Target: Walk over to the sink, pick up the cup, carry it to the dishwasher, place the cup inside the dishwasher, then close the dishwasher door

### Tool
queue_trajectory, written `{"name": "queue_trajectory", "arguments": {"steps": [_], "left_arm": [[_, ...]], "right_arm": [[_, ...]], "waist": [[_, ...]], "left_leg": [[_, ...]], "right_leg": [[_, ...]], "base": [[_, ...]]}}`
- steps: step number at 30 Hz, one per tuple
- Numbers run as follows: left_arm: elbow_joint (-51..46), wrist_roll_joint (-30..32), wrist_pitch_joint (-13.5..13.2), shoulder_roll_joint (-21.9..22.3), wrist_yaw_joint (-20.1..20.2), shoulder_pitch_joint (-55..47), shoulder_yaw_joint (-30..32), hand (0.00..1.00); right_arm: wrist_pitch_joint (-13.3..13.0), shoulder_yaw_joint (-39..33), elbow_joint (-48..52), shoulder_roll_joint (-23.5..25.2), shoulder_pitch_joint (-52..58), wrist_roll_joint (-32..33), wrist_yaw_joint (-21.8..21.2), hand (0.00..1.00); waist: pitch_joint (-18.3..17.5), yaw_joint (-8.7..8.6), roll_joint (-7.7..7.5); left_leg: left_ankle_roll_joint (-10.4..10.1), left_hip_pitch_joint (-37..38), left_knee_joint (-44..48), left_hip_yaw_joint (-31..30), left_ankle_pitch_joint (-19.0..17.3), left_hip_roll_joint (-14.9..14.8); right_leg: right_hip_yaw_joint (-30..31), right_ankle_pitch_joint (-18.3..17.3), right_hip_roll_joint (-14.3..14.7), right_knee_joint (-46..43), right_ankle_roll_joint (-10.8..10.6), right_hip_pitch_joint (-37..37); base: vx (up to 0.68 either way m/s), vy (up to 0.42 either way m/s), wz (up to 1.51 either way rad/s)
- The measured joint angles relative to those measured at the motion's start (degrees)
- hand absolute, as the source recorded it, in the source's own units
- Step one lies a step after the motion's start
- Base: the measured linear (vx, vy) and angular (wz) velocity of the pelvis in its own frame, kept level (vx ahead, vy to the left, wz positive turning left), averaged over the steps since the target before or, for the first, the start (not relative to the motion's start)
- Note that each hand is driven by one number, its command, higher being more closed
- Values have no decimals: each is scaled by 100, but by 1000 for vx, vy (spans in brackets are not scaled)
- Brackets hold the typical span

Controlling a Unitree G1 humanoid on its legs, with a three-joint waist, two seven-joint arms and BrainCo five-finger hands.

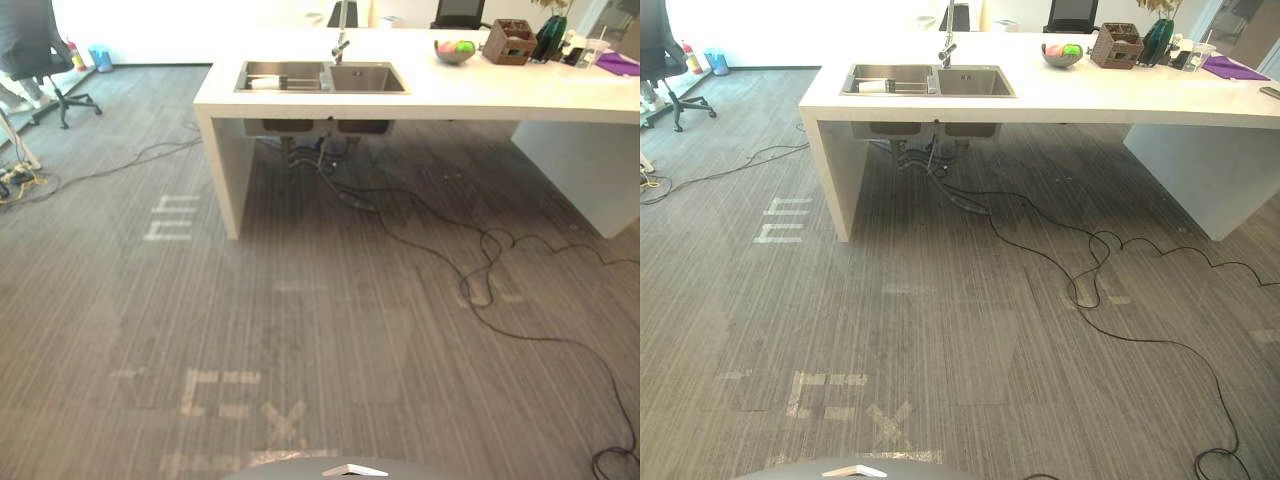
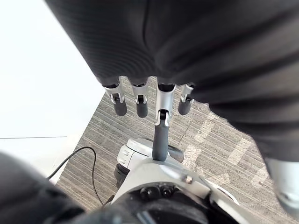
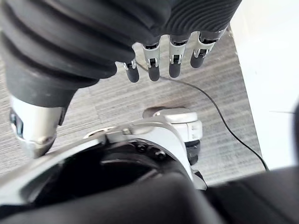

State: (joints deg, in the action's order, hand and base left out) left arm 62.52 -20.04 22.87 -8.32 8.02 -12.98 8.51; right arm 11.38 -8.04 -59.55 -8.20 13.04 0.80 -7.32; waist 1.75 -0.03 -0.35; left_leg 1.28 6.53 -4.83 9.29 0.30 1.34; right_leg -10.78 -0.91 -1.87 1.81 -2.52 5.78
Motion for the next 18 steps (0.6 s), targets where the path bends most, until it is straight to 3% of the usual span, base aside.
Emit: {"name": "queue_trajectory", "arguments": {"steps": [6, 10, 13, 15, 18], "left_arm": [[-1, 323, -373, -32, 37, 61, -388, 0], [1, 557, -634, -47, -61, 88, -614, 0], [1, 589, -1146, -49, -328, 93, -805, 0], [-2, 680, -1660, -35, -569, 89, -878, 0], [-21, 679, -2035, -22, -803, 100, -899, 0]], "right_arm": [[-495, 1, -70, -35, -268, -132, -241, 0], [-536, 109, -225, -94, -415, -83, -410, 0], [-530, 117, -224, -103, -422, 0, -472, 0], [-554, 197, -221, -108, -424, 25, -471, 0], [-615, 343, -216, -121, -436, 160, -480, 0]], "waist": [[56, -18, 31], [98, -62, 9], [124, -71, 24], [138, -75, 12], [155, -109, -1]], "left_leg": [[13, 90, -5, -17, 22, 22], [30, 66, -8, -58, 63, 29], [0, 57, -9, -68, 59, 31], [-7, 56, -9, -66, 64, 33], [-4, 68, -9, -70, 61, 35]], "right_leg": [[-26, 84, -1, 113, -17, 119], [-39, 112, -2, 182, -19, 119], [-42, 154, -1, 235, -8, 128], [-47, 176, -1, 303, 25, 154], [-53, 180, -3, 317, 22, 194]], "base": [[-61, -9, 2], [-86, -12, 2], [-89, -5, 0], [-52, -6, -4], [-12, -2, 0]]}}
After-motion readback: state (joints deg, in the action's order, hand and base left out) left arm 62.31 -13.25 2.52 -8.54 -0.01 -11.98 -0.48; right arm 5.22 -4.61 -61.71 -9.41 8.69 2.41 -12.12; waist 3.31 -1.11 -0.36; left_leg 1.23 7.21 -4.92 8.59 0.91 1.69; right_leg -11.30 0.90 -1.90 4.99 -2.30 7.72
